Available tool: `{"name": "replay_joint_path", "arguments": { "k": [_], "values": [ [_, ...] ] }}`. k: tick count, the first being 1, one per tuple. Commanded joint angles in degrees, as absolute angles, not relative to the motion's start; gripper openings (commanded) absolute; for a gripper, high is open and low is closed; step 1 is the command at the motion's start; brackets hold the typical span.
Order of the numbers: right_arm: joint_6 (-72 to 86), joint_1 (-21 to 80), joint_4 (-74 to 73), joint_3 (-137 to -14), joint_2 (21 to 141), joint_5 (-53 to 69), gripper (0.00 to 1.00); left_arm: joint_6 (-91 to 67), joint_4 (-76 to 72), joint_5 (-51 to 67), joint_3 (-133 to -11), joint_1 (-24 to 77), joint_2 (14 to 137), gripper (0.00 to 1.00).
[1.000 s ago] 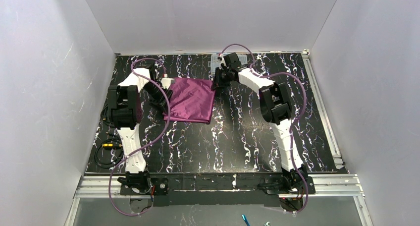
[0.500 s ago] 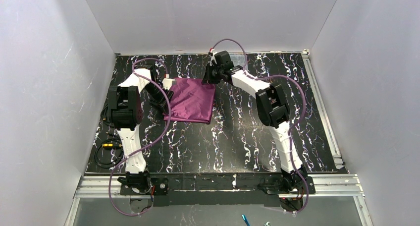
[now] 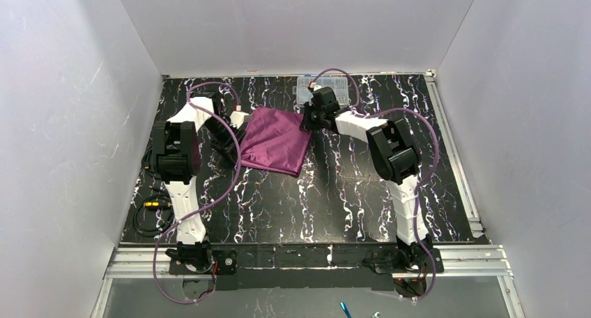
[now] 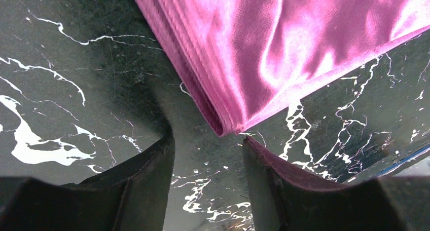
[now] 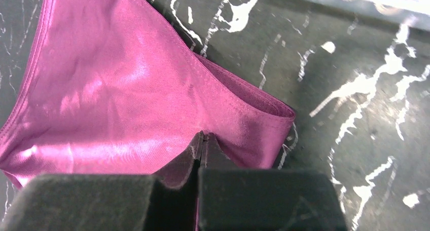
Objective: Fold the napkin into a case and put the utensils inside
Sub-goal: Rotate the square-folded napkin at the center of the board.
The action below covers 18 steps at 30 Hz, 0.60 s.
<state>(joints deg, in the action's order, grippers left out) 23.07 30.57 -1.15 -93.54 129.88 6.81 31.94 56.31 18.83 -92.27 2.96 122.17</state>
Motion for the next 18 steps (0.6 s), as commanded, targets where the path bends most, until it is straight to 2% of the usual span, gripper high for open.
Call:
{"name": "replay_joint_path", "arguments": {
  "k": [1, 7, 11, 14, 18],
  "values": [
    [23.5, 29.7, 1.5, -86.8, 125.2, 4.4, 0.01, 34.2, 57.7, 19.0, -89.9, 4.1, 122.3, 0.51],
    [28.0, 29.7, 6.8, -71.5, 116.3, 8.2, 0.01, 35.6, 59.1, 21.5, -89.6, 5.9, 120.4, 0.50],
    [29.9, 29.7, 9.3, -66.7, 112.8, 10.2, 0.01, 35.9, 61.5, 22.7, -91.0, 6.3, 119.0, 0.50],
    [29.5, 29.4, 7.9, -69.3, 111.5, 11.5, 0.17, 36.4, 64.4, 20.8, -94.7, 6.0, 118.1, 0.50],
    [29.8, 27.8, 6.0, -76.1, 111.7, 17.4, 0.22, 37.0, 71.3, 22.5, -104.0, 5.1, 117.6, 0.50]
  ]
}}
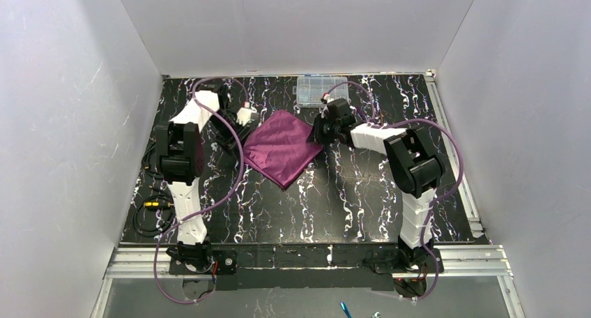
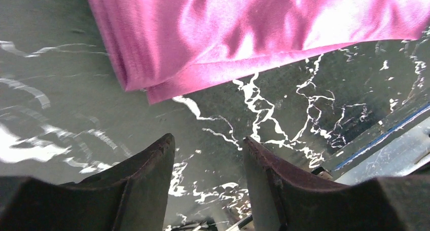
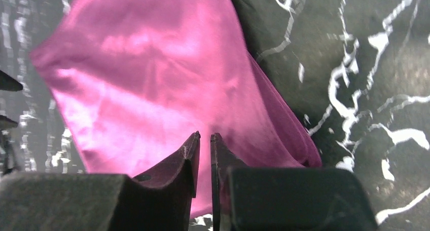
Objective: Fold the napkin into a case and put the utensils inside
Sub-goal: Rotate the square-folded napkin at the center of the board, then smooth out the square-folded napkin at the center of the board.
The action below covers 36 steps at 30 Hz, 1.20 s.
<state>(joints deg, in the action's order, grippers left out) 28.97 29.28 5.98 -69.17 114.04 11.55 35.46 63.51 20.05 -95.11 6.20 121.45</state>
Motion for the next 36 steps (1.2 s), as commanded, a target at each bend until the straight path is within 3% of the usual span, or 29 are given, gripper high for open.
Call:
{"name": "replay_joint_path", "arguments": {
  "k": [1, 5, 10, 14, 19, 31, 36],
  "values": [
    [30.4, 27.2, 6.0, -77.8, 112.1, 19.4, 0.22, 37.0, 73.5, 23.9, -106.4, 5.1, 117.9, 0.50],
    [34.3, 24.8, 7.6, -79.7, 114.5, 28.0, 0.11, 34.3, 80.2, 32.7, -114.7, 6.0, 121.6, 0.51],
    [37.7, 23.0, 10.2, -77.7, 118.1, 33.5, 0.01, 29.9, 77.9, 39.8, -113.2, 9.2, 125.8, 0.50],
    [38.2, 21.3, 11.2, -76.1, 120.1, 34.9, 0.01, 27.1, 73.2, 41.3, -111.0, 10.7, 128.6, 0.49],
    [37.6, 19.9, 11.0, -76.7, 123.4, 37.0, 0.01, 26.6, 69.3, 34.4, -109.9, 10.7, 131.8, 0.46],
    [37.0, 18.3, 14.2, -77.6, 130.7, 45.5, 0.01, 28.5, 62.6, 26.2, -101.1, 10.6, 130.0, 0.44],
    [34.9, 18.5, 11.5, -77.5, 128.0, 43.4, 0.03, 29.1, 61.6, 25.4, -99.6, 10.7, 129.5, 0.44]
  ]
}}
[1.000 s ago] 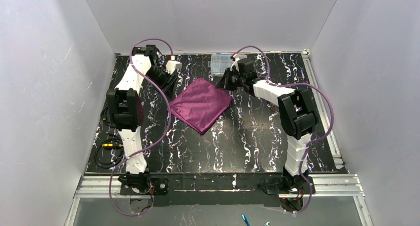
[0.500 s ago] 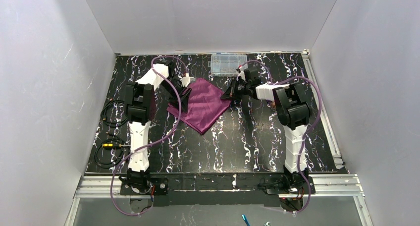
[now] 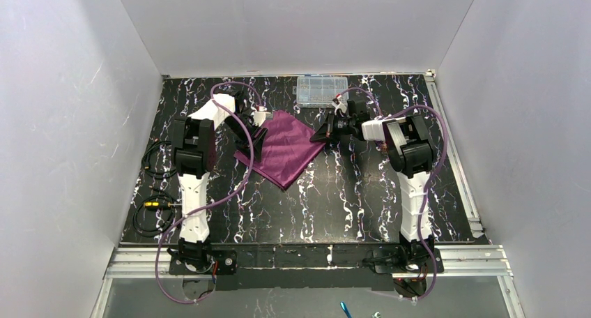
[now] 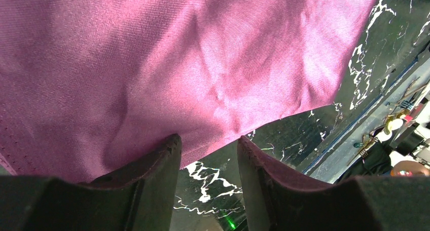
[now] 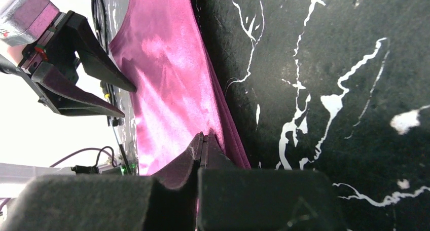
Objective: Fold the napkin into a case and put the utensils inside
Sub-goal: Smooth out the square-folded napkin at the center of the board.
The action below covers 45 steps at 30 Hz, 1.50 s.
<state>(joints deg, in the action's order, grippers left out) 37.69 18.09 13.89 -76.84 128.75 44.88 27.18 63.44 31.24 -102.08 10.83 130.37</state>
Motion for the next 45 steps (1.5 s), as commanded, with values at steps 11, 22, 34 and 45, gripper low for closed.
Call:
{"name": "replay_joint_path", "arguments": {
  "k": [11, 22, 34, 45],
  "values": [
    [40.7, 31.0, 20.1, -68.4, 116.8, 42.6, 0.07, 29.0, 61.5, 24.6, -99.7, 10.6, 128.8, 0.44],
    [42.9, 33.3, 26.7, -62.2, 124.9, 46.8, 0.02, 28.5, 61.5, 24.7, -99.9, 10.7, 128.9, 0.44],
    [42.4, 36.8, 26.7, -61.6, 117.6, 51.2, 0.03, 28.6, 61.6, 24.3, -100.3, 10.7, 128.8, 0.44],
    [34.5, 37.2, 17.0, -60.9, 124.5, 51.7, 0.02, 28.5, 61.6, 24.0, -100.4, 10.7, 128.8, 0.44]
  ]
}}
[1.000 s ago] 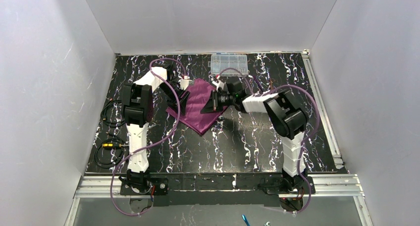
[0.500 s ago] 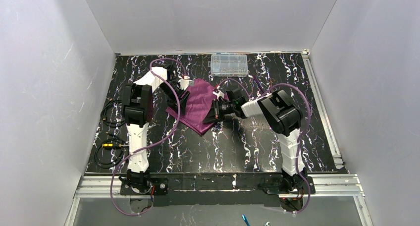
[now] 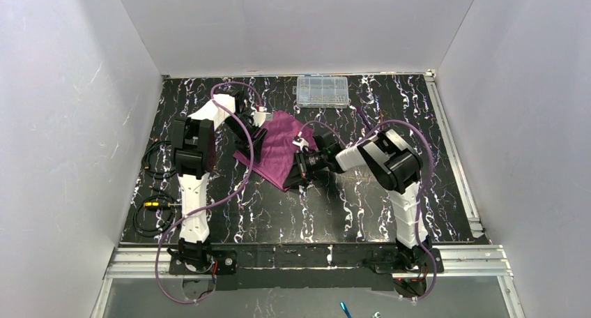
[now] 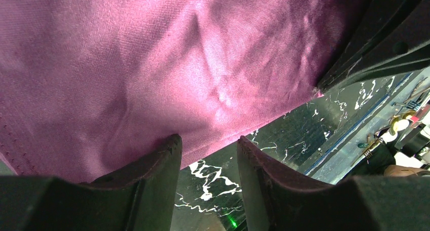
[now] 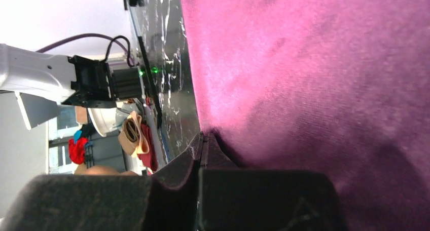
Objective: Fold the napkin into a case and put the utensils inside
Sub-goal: Smooth out the square-folded napkin at the center of the board.
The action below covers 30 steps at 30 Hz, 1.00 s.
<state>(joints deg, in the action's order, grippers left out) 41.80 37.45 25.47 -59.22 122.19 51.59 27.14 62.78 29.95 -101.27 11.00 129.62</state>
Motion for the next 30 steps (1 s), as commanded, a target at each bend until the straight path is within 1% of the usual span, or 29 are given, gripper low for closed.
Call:
{"name": "replay_joint_path", "arguments": {
  "k": [1, 6, 9, 13, 16, 18, 30],
  "values": [
    [33.4, 37.1, 15.6, -61.6, 124.5, 51.5, 0.02, 28.5, 61.6, 24.0, -100.4, 10.7, 128.8, 0.44],
    [33.3, 36.1, 12.9, -65.3, 119.8, 52.6, 0.06, 28.8, 61.9, 23.5, -100.3, 10.7, 128.8, 0.44],
    [32.7, 33.6, 9.8, -68.8, 115.9, 53.0, 0.10, 29.0, 61.9, 23.4, -100.4, 10.7, 128.7, 0.44],
    [31.6, 28.0, 6.5, -73.0, 114.3, 51.5, 0.10, 29.1, 61.9, 23.5, -100.5, 10.7, 128.6, 0.44],
    [32.1, 24.3, 6.8, -74.0, 115.7, 49.6, 0.04, 29.0, 61.9, 23.8, -100.4, 10.7, 128.6, 0.44],
    [32.4, 22.6, 7.6, -73.8, 117.2, 47.9, 0.01, 29.0, 61.9, 23.8, -100.3, 10.7, 128.5, 0.44],
    [30.6, 18.9, 8.4, -72.8, 125.6, 44.3, 0.01, 28.9, 62.1, 24.9, -99.6, 10.7, 127.9, 0.44]
  ]
}}
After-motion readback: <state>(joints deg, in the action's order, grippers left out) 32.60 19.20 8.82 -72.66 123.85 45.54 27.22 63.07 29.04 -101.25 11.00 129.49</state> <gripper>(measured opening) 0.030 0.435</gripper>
